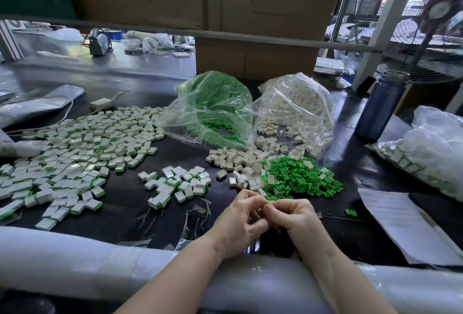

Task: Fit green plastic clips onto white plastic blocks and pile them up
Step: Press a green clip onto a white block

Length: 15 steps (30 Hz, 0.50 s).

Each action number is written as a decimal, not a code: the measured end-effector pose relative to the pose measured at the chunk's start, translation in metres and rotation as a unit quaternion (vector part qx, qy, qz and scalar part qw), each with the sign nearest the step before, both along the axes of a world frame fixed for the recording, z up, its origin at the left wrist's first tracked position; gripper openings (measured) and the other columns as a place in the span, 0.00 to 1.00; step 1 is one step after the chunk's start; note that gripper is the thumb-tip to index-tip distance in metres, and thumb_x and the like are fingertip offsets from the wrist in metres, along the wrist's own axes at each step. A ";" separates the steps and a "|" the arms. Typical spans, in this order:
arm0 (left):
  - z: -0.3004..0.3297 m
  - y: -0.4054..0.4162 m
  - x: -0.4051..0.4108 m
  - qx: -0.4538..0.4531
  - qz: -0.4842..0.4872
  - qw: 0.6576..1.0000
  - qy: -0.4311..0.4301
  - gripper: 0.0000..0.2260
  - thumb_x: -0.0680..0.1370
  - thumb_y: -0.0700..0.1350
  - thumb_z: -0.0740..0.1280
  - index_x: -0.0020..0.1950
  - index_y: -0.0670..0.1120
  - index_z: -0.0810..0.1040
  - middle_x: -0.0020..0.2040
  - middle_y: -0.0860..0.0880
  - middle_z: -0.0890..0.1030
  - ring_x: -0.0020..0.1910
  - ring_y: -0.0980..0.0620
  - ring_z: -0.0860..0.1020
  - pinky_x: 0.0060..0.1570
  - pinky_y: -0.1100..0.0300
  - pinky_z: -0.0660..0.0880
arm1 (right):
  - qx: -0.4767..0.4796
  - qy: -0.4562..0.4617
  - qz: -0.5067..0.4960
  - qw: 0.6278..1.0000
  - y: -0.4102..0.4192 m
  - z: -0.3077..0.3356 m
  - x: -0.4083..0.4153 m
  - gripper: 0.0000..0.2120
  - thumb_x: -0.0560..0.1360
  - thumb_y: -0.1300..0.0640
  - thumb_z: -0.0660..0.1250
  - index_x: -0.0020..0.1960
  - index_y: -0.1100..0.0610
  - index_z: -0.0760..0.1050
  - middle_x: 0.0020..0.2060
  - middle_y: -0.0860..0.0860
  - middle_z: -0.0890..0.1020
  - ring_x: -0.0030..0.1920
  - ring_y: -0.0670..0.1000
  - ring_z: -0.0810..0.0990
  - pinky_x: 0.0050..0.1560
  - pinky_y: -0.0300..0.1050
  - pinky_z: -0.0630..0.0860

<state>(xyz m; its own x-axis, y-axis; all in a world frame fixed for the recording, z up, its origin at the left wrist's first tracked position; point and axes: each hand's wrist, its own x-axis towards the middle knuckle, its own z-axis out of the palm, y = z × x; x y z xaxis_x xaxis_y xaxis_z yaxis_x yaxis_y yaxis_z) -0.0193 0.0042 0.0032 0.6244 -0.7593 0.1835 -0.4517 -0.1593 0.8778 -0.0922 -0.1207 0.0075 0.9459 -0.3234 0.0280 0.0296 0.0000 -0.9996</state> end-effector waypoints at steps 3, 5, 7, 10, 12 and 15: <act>0.000 0.000 0.000 0.003 -0.001 1.000 -0.003 0.05 0.74 0.38 0.67 0.49 0.46 0.78 0.49 0.54 0.69 0.40 0.57 0.71 0.48 0.64 0.72 | 0.007 -0.002 0.003 1.000 0.000 0.001 0.000 0.08 0.72 0.66 0.67 0.36 0.63 0.83 0.28 0.58 0.78 0.30 0.51 0.74 0.30 0.39 0.71; 0.000 0.000 0.000 0.003 -0.001 1.000 -0.003 0.05 0.74 0.39 0.67 0.49 0.46 0.78 0.49 0.54 0.70 0.41 0.57 0.71 0.48 0.64 0.72 | 0.008 -0.003 0.005 1.000 0.001 0.002 0.000 0.08 0.72 0.67 0.67 0.35 0.62 0.83 0.28 0.58 0.79 0.29 0.50 0.75 0.30 0.39 0.71; 0.001 0.000 0.000 0.003 -0.002 1.000 0.000 0.05 0.75 0.39 0.67 0.49 0.46 0.78 0.50 0.53 0.70 0.41 0.57 0.71 0.47 0.64 0.72 | 0.011 -0.005 0.006 1.000 0.001 0.003 -0.001 0.08 0.71 0.67 0.67 0.35 0.62 0.83 0.27 0.57 0.79 0.28 0.49 0.75 0.29 0.37 0.72; 0.002 0.000 -0.001 0.003 -0.003 1.000 0.004 0.05 0.75 0.39 0.67 0.49 0.46 0.78 0.51 0.51 0.70 0.41 0.56 0.71 0.48 0.63 0.73 | 0.018 -0.004 0.008 1.000 0.001 0.003 -0.001 0.08 0.71 0.66 0.67 0.36 0.62 0.83 0.27 0.57 0.80 0.28 0.49 0.77 0.29 0.37 0.73; 0.002 0.000 -0.001 0.004 -0.002 1.000 0.004 0.05 0.75 0.39 0.67 0.49 0.47 0.78 0.51 0.51 0.70 0.41 0.56 0.71 0.48 0.62 0.73 | 0.017 -0.004 0.010 1.000 0.001 0.003 -0.001 0.08 0.71 0.66 0.68 0.36 0.62 0.84 0.28 0.58 0.80 0.29 0.50 0.77 0.29 0.38 0.74; 0.003 0.000 -0.002 0.005 0.000 1.000 0.005 0.05 0.75 0.40 0.67 0.50 0.45 0.78 0.51 0.50 0.70 0.41 0.55 0.71 0.49 0.61 0.73 | 0.012 -0.002 0.003 1.000 0.001 0.002 -0.001 0.09 0.72 0.66 0.67 0.35 0.61 0.83 0.27 0.58 0.80 0.28 0.49 0.76 0.28 0.37 0.73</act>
